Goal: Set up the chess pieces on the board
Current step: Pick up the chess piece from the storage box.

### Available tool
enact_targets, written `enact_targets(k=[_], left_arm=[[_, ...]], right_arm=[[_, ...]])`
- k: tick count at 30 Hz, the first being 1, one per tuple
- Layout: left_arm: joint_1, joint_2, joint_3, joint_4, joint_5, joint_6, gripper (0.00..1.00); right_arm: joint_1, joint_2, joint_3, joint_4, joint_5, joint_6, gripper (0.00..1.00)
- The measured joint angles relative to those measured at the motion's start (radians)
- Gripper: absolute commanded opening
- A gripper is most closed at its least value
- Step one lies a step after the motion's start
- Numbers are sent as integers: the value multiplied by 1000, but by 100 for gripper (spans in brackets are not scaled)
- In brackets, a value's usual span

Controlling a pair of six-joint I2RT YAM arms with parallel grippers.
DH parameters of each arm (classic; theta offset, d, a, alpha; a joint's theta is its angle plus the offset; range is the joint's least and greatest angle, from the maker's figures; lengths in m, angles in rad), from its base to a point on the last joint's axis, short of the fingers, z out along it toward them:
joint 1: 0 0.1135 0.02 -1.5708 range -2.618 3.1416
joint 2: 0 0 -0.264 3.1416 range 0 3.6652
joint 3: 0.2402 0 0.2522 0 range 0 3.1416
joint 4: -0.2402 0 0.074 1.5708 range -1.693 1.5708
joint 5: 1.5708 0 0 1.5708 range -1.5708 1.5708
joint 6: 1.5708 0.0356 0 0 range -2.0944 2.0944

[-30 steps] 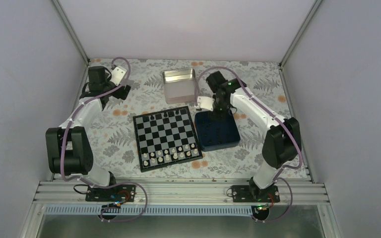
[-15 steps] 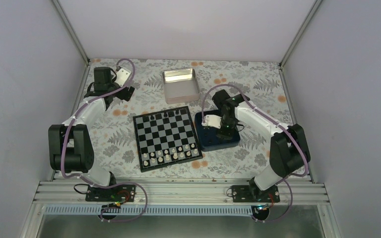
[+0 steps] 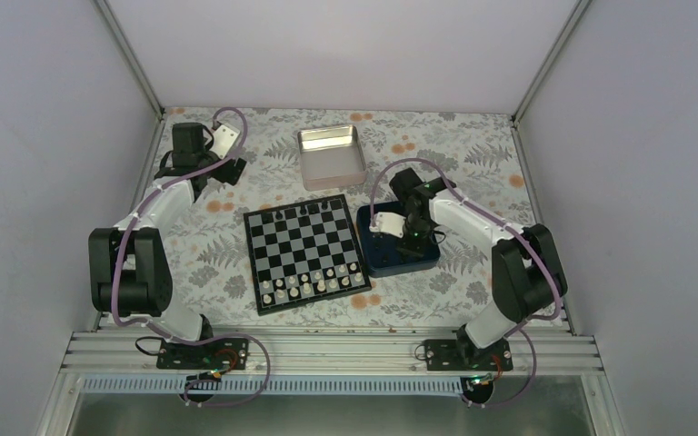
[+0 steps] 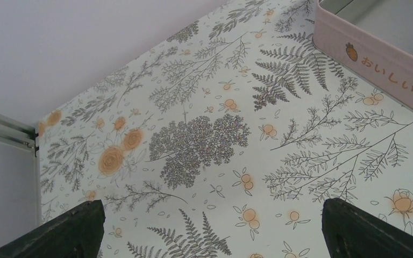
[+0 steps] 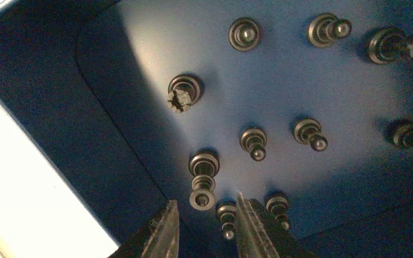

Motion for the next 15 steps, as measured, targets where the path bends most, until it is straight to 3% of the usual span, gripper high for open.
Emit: enact_targets(k=[15], left_arm=[[0,8,8,-5,-11,0,100]], right_arm=[[-19,41,-20,17,-37,0,28]])
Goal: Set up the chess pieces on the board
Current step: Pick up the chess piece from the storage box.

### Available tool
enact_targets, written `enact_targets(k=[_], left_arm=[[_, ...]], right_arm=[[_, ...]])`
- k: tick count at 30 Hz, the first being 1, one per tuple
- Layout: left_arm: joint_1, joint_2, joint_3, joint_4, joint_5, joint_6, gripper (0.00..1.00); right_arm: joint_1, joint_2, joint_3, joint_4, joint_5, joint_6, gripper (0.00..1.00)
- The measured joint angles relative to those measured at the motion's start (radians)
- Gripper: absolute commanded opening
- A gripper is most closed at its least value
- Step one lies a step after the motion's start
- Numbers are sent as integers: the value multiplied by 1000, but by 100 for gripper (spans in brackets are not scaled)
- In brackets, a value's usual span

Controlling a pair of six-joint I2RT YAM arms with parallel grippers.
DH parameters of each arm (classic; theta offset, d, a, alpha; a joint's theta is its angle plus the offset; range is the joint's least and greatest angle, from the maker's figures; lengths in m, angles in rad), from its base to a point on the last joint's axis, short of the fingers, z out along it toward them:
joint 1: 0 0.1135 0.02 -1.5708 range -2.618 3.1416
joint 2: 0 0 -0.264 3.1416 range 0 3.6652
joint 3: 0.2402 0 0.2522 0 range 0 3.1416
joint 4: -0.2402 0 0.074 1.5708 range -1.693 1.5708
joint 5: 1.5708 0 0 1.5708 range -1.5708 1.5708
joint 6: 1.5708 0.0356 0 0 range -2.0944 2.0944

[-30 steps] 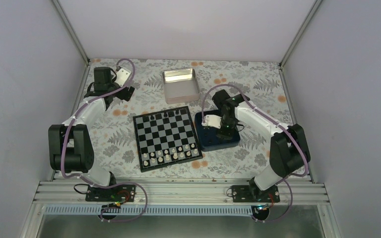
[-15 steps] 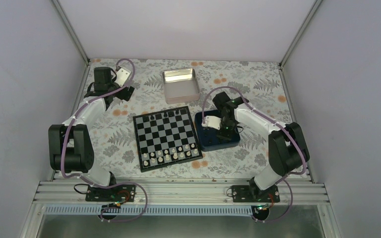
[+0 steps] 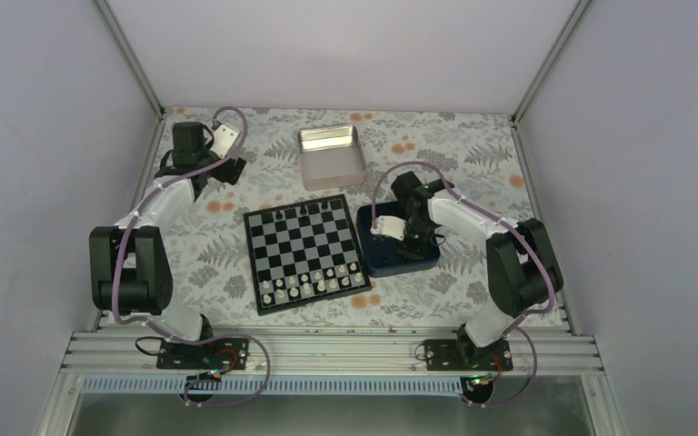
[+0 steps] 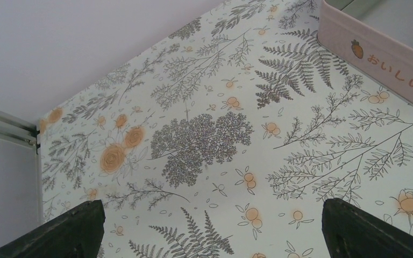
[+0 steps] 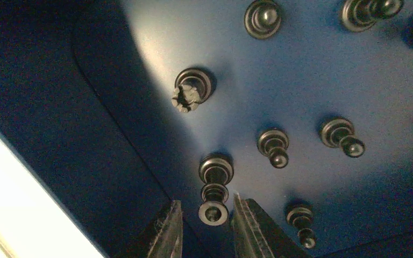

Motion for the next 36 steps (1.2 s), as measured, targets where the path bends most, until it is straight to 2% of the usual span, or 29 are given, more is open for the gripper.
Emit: enact_targets(k=[11,23,30,36], left_arm=[[0,5,4,-1,0,0,100],[0,5,4,-1,-1,0,100],[0,5,4,0,0,0,100],[0,4,4,0,1,1,100]], right_arm=[[-26,13,-12,11,-13,-4,26],[-33,63,2,13,-37,-17,10],[-34,50,103,-66,-34,-17,9],[-24,38,310,-142,-10,-16,8]])
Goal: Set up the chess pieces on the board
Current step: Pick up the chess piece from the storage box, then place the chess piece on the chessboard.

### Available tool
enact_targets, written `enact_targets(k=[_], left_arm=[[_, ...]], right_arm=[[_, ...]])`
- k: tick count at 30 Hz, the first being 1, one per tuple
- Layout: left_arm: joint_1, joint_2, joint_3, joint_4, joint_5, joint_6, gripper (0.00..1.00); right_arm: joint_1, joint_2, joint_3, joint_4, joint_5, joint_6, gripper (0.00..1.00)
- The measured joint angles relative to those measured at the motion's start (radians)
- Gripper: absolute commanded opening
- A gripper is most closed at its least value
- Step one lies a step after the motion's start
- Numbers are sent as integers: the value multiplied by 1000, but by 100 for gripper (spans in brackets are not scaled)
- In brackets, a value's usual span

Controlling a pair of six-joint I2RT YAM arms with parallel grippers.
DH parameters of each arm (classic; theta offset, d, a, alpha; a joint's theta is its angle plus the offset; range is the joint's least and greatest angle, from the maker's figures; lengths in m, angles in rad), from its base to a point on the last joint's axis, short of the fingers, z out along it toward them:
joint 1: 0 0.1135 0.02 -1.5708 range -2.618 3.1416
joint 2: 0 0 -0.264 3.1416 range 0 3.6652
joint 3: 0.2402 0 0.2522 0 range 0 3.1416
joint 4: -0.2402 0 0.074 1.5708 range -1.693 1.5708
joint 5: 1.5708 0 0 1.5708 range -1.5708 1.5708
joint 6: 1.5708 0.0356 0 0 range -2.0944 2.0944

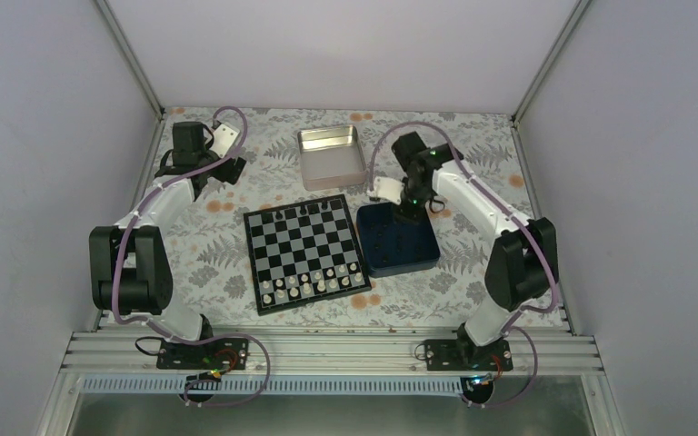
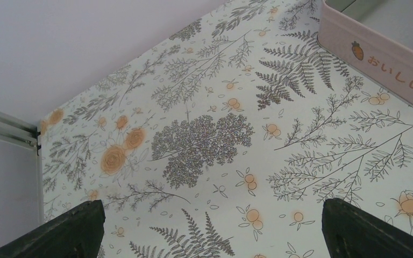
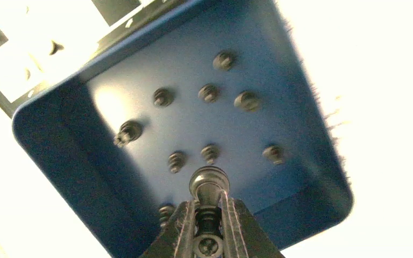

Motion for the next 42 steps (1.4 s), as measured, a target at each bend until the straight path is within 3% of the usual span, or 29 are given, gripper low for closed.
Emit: enact_targets(k=[5,15,19,28,42], left_arm=[[0,-10,0,0,4,0,100],[1,-60,-13,3,24,4,100],[3,-75,-35,8,35,3,100],[25,-88,-92,26,59,3,100],[47,-92,-123,53,85,3,100]], right_arm=[[50,82,241,-44,23,-3,8],[283,477,799,-63,45,-42,9],[354,597,916,-40,56,-66,9],[446,717,939,23,87,-93,11],[448,774,938,64,131,-101,12]])
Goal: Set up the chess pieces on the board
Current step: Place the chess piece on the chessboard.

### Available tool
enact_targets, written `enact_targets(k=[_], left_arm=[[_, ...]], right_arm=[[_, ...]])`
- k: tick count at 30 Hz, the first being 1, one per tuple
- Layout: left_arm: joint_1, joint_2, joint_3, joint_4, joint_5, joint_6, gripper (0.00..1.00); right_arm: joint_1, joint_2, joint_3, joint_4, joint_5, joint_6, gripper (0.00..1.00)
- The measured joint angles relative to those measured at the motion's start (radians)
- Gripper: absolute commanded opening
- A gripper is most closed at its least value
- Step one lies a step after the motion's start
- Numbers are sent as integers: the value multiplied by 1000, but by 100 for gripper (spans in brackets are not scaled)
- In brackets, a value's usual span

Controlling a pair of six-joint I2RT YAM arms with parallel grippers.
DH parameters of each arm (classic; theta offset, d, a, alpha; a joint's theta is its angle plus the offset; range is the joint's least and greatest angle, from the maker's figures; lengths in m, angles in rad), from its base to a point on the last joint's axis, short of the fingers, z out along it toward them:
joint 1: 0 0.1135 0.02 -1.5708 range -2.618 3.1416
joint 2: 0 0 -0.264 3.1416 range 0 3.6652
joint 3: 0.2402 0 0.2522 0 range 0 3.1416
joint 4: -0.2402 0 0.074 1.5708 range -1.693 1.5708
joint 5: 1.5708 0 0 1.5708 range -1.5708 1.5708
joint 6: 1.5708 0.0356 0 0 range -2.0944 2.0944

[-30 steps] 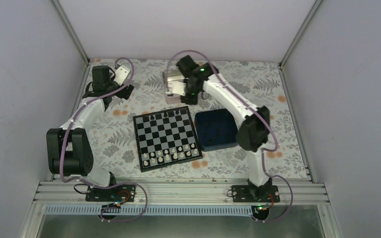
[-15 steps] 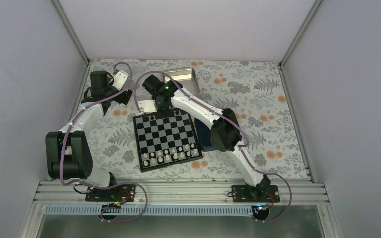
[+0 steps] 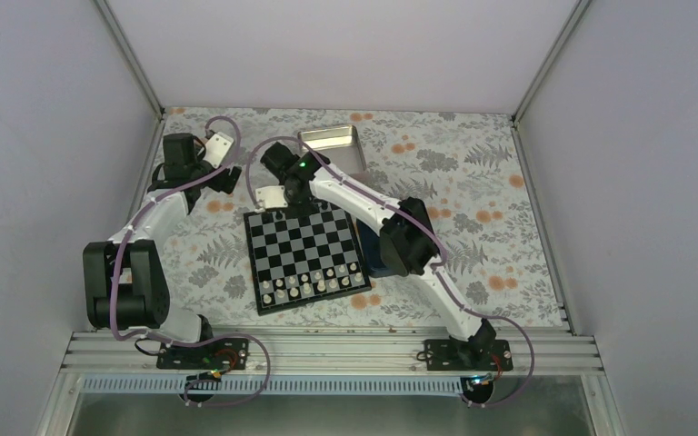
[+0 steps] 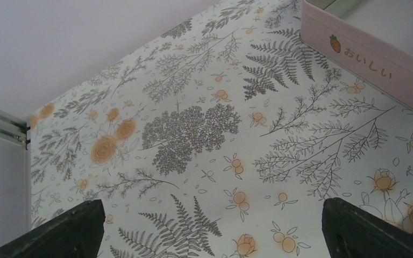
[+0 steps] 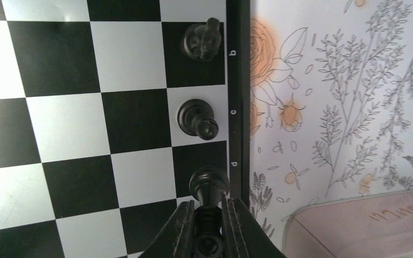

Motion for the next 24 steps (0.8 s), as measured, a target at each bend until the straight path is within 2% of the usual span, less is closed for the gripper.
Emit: enact_targets(k=[19,24], left_arm=[[12,0,-16,11,6,0,100],[14,0,-17,11,11,0,100]], right_arm=[[-5,35,0,1,2,-14,14],[-6,41,0,1,2,-14,17]])
